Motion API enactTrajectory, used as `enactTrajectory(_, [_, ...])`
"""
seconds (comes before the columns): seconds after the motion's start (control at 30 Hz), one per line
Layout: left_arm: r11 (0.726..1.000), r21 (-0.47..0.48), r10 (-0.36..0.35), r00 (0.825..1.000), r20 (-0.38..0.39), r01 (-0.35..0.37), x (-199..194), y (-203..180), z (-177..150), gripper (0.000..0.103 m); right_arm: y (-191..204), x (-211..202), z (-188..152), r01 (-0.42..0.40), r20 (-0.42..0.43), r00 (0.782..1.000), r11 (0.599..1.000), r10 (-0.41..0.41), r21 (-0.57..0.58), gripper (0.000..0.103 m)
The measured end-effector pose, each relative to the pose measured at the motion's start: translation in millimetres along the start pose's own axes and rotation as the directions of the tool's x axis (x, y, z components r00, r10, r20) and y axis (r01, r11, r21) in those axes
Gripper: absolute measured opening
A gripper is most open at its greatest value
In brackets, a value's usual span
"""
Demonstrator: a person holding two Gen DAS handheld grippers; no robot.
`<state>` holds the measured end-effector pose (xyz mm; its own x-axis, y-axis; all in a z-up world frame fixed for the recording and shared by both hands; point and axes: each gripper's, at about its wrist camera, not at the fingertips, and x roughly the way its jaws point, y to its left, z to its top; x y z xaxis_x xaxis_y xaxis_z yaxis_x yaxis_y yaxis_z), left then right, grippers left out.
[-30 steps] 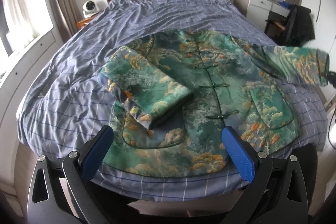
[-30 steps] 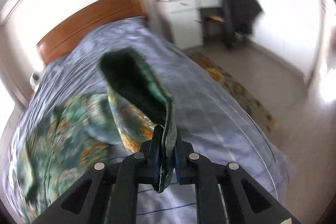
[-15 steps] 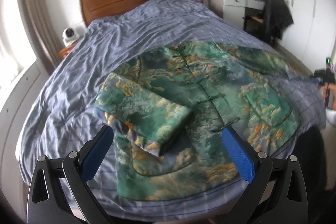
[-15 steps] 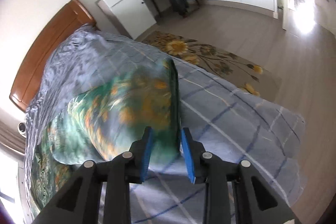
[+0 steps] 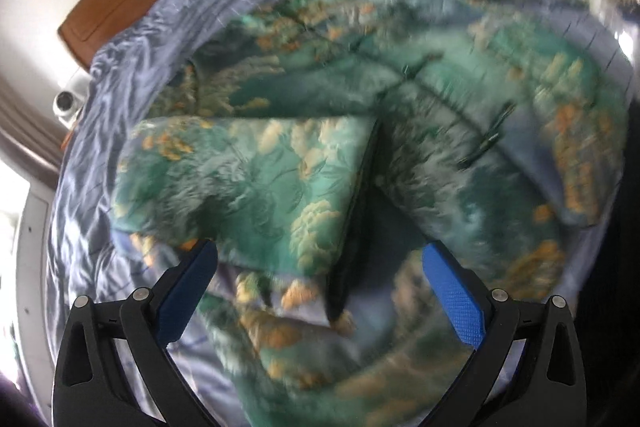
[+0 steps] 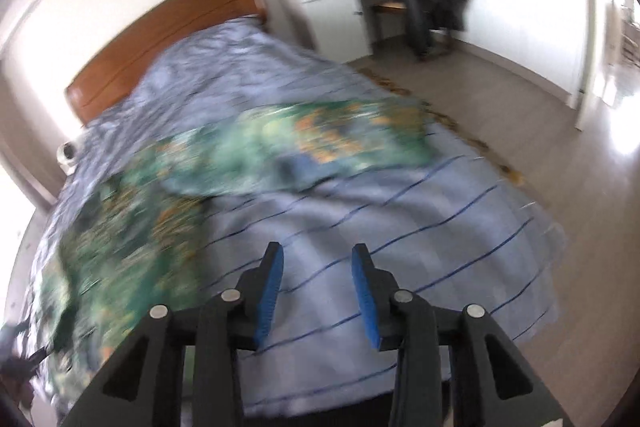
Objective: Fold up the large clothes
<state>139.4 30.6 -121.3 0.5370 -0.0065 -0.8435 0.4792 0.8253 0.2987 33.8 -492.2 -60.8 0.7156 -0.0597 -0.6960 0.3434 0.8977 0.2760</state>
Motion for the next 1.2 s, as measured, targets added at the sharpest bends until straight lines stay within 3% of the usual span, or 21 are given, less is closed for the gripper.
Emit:
enactTrajectory(0.07, [1.0, 0.007, -0.008, 0.999, -0.037, 0.009, 16.5, 2.5, 0.3, 0.085, 26.8, -10.6, -13.2, -0.043, 0.006, 0.999, 0.998, 0.043, -0.035, 0.036])
enactTrajectory(0.17, [0.997, -0.034, -0.07, 0.994, -0.08, 0.067, 34.6, 13.0, -3.5, 0.053, 62.5, -23.6, -27.7, -0.09, 0.018, 0.996, 0.992, 0.092, -0.089, 0.036])
enactTrajectory(0.23, [0.993, -0.068, -0.096, 0.993, -0.064, 0.092, 30.3, 20.3, -5.6, 0.013, 84.8, -34.9, -36.1, -0.117, 0.031, 0.992, 0.984, 0.122, -0.131, 0.036])
enactTrajectory(0.37, [0.974, -0.198, -0.1, 0.994, 0.045, 0.107, -11.9, 54.9, -11.4, 0.01, 114.5, -51.5, -41.6, -0.14, 0.06, 0.986, 0.971, 0.154, -0.196, 0.037])
enactTrajectory(0.47, [0.948, -0.308, -0.048, 0.992, 0.12, 0.084, -50.5, 92.4, -20.9, 0.009, 130.2, -62.8, -44.8, -0.145, 0.081, 0.982, 0.961, 0.169, -0.237, 0.038])
enactTrajectory(0.57, [0.901, -0.432, 0.041, 0.983, 0.178, 0.041, -91.6, 141.4, -39.9, 0.009, 138.8, -66.8, -44.1, -0.148, 0.097, 0.979, 0.955, 0.178, -0.259, 0.038])
enactTrajectory(0.67, [0.838, -0.545, 0.155, 0.972, 0.178, -0.034, -117.5, 188.1, -66.6, 0.009, 144.7, -67.8, -47.4, -0.151, 0.098, 0.978, 0.951, 0.183, -0.269, 0.038])
enactTrajectory(0.83, [0.675, -0.727, 0.264, 0.961, 0.081, -0.124, -114.6, 258.4, -123.1, 0.009, 149.3, -63.8, -55.2, -0.173, 0.073, 0.977, 0.948, 0.199, -0.266, 0.038])
enactTrajectory(0.9, [0.603, -0.786, 0.269, 0.962, 0.038, -0.137, -103.8, 279.6, -147.4, 0.009, 151.9, -64.4, -58.2, -0.177, 0.066, 0.977, 0.946, 0.201, -0.271, 0.038])
enactTrajectory(1.0, [0.53, -0.832, 0.27, 0.963, -0.016, -0.163, -84.0, 297.2, -171.8, 0.009, 155.8, -67.0, -62.5, -0.173, 0.059, 0.978, 0.943, 0.198, -0.284, 0.038])
enactTrajectory(1.1, [0.472, -0.864, 0.257, 0.965, -0.052, -0.172, -67.1, 308.9, -189.5, 0.012, 157.1, -69.4, -66.4, -0.172, 0.053, 0.979, 0.942, 0.195, -0.29, 0.038])
enactTrajectory(1.2, [0.427, -0.881, 0.267, 0.959, -0.092, -0.203, -58.7, 314.3, -205.4, 0.024, 157.0, -69.6, -69.2, -0.164, 0.044, 0.982, 0.941, 0.185, -0.296, 0.038])
